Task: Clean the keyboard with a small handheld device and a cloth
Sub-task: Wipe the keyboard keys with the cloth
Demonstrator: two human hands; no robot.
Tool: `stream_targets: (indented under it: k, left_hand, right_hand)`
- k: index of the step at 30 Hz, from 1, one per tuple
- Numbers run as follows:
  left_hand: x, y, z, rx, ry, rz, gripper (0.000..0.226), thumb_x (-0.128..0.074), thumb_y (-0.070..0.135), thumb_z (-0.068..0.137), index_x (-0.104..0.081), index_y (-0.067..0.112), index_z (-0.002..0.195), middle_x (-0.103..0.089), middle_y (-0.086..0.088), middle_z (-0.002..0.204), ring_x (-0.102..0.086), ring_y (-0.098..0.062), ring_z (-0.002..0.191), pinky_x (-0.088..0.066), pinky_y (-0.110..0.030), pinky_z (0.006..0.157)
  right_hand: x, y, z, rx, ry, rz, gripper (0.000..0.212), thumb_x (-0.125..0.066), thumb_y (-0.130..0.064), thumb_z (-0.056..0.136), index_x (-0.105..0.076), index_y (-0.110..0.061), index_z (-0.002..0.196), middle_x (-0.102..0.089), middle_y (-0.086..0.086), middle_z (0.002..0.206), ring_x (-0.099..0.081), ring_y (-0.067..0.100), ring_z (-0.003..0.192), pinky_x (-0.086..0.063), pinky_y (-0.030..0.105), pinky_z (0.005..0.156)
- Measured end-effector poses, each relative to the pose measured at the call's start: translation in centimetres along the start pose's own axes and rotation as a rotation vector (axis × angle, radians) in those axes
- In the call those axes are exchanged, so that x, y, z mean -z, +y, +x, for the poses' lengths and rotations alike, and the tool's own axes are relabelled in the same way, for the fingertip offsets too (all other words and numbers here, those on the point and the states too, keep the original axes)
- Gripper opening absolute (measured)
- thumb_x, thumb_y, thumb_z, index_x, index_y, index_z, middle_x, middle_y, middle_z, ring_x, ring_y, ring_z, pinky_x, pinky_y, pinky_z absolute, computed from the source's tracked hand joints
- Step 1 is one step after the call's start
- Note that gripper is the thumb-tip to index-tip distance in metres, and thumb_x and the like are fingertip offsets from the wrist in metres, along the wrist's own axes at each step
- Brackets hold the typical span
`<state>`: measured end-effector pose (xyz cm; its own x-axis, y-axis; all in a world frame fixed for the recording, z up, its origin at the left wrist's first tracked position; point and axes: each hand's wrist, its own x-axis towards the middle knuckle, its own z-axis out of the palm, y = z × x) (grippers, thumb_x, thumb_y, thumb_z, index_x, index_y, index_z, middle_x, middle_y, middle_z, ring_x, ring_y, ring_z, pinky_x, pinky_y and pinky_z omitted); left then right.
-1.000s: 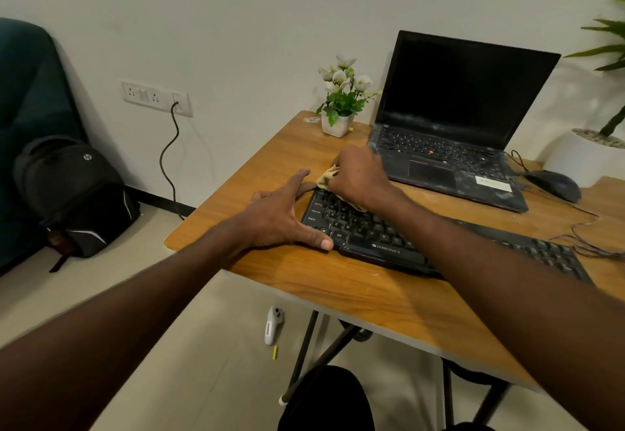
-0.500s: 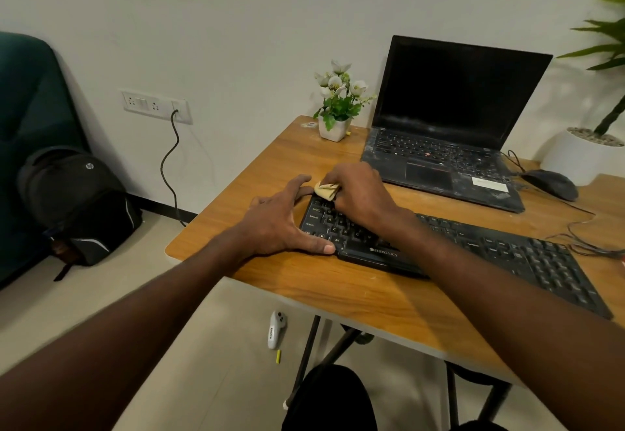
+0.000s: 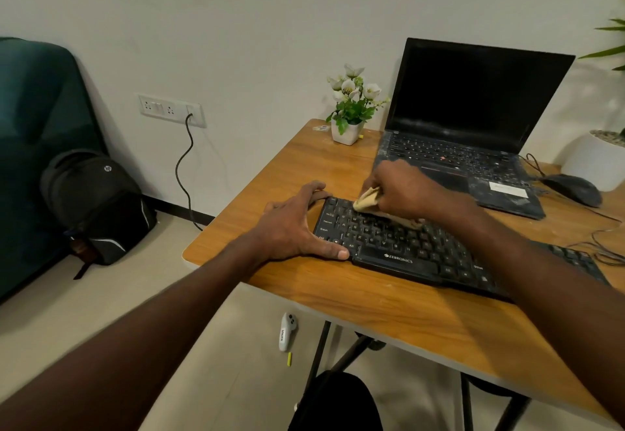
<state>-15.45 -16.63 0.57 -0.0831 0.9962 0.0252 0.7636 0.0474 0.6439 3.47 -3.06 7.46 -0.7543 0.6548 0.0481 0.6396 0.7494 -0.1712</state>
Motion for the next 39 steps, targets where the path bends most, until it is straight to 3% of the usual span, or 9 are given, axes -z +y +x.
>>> stream_targets:
  k: [2, 8, 14, 18, 22, 27, 31, 36, 39]
  left_hand:
    - [0.0, 0.0, 0.0, 0.005, -0.001, 0.0, 0.13, -0.091, 0.071, 0.062, -0.017, 0.036, 0.164, -0.042, 0.013, 0.165, -0.038, -0.019, 0.151, -0.014, -0.045, 0.125]
    - [0.0, 0.1, 0.1, 0.013, -0.004, 0.02, 0.133, -0.09, 0.072, 0.063, -0.014, 0.036, 0.166, -0.042, 0.01, 0.167, -0.038, -0.022, 0.152, -0.015, -0.045, 0.124]
    - [0.2, 0.5, 0.0, 0.018, -0.003, 0.007, 0.127, -0.091, 0.066, 0.067, -0.017, 0.034, 0.165, -0.043, 0.011, 0.165, -0.037, -0.02, 0.151, -0.015, -0.041, 0.123]
    - [0.0, -0.1, 0.2, 0.014, -0.012, 0.005, 0.129, -0.088, 0.075, 0.062, -0.017, 0.037, 0.163, -0.042, 0.014, 0.166, -0.038, -0.019, 0.152, -0.016, -0.043, 0.123]
    - [-0.1, -0.3, 0.4, 0.013, -0.012, 0.014, 0.134, -0.086, 0.08, 0.058, -0.016, 0.035, 0.163, -0.041, 0.013, 0.167, -0.038, -0.02, 0.153, -0.015, -0.047, 0.125]
    - [-0.2, -0.5, 0.3, -0.004, -0.007, 0.014, 0.135, -0.087, 0.08, 0.06, -0.015, 0.034, 0.164, -0.037, 0.011, 0.17, -0.035, -0.017, 0.156, -0.015, -0.047, 0.125]
    - [-0.1, -0.5, 0.3, 0.002, 0.002, 0.013, 0.132, -0.087, 0.08, 0.059, -0.018, 0.035, 0.162, -0.043, 0.01, 0.167, -0.04, -0.02, 0.152, -0.016, -0.047, 0.125]
    - [-0.1, 0.0, 0.2, 0.008, -0.006, 0.01, 0.131, -0.088, 0.075, 0.062, -0.017, 0.033, 0.165, -0.04, 0.007, 0.169, -0.036, -0.022, 0.154, -0.015, -0.048, 0.126]
    - [0.0, 0.2, 0.0, 0.022, -0.001, 0.029, 0.13, -0.087, 0.074, 0.064, -0.017, 0.033, 0.165, -0.042, 0.002, 0.167, -0.037, -0.025, 0.153, -0.015, -0.046, 0.125]
  right_hand:
    - [0.8, 0.4, 0.1, -0.048, -0.023, -0.058, 0.023, -0.082, -0.021, 0.085, -0.079, -0.025, 0.107, -0.076, -0.004, 0.104, -0.065, 0.011, 0.092, -0.056, 0.032, 0.079]
    - [-1.4, -2.5, 0.5, 0.021, 0.177, 0.169, 0.023, -0.078, -0.02, 0.088, -0.079, -0.026, 0.11, -0.076, -0.006, 0.107, -0.066, 0.014, 0.102, -0.053, 0.036, 0.089]
    - [-1.7, -1.6, 1.3, 0.013, 0.117, -0.038, 0.023, -0.077, -0.016, 0.088, -0.079, -0.025, 0.109, -0.076, -0.002, 0.107, -0.067, 0.02, 0.104, -0.057, 0.041, 0.091]
    - [-1.8, -2.8, 1.8, 0.001, 0.151, 0.081, 0.024, -0.075, -0.013, 0.089, -0.08, -0.023, 0.111, -0.077, -0.001, 0.106, -0.067, 0.018, 0.101, -0.054, 0.035, 0.086]
    - [-2.9, -3.2, 1.6, -0.045, 0.154, -0.121, 0.032, -0.073, -0.012, 0.09, -0.075, -0.017, 0.121, -0.072, 0.009, 0.116, -0.066, 0.029, 0.108, -0.058, 0.043, 0.087]
    - [-2.9, -5.1, 2.1, 0.014, 0.164, -0.241, 0.028, -0.073, -0.011, 0.088, -0.074, -0.012, 0.115, -0.072, 0.012, 0.11, -0.065, 0.031, 0.107, -0.057, 0.043, 0.087]
    - [-3.0, -4.3, 1.7, -0.052, 0.138, -0.194, 0.033, -0.074, -0.012, 0.089, -0.071, -0.013, 0.123, -0.07, 0.011, 0.117, -0.066, 0.03, 0.108, -0.058, 0.041, 0.086]
    - [-2.3, -5.5, 2.4, -0.099, 0.102, -0.224, 0.023, -0.07, -0.017, 0.093, -0.068, -0.009, 0.114, -0.067, 0.013, 0.112, -0.063, 0.031, 0.105, -0.052, 0.038, 0.079]
    - [-2.0, -4.9, 3.1, -0.182, 0.07, -0.13, 0.031, -0.07, -0.023, 0.094, -0.067, -0.009, 0.121, -0.068, 0.012, 0.117, -0.063, 0.029, 0.108, -0.054, 0.04, 0.089]
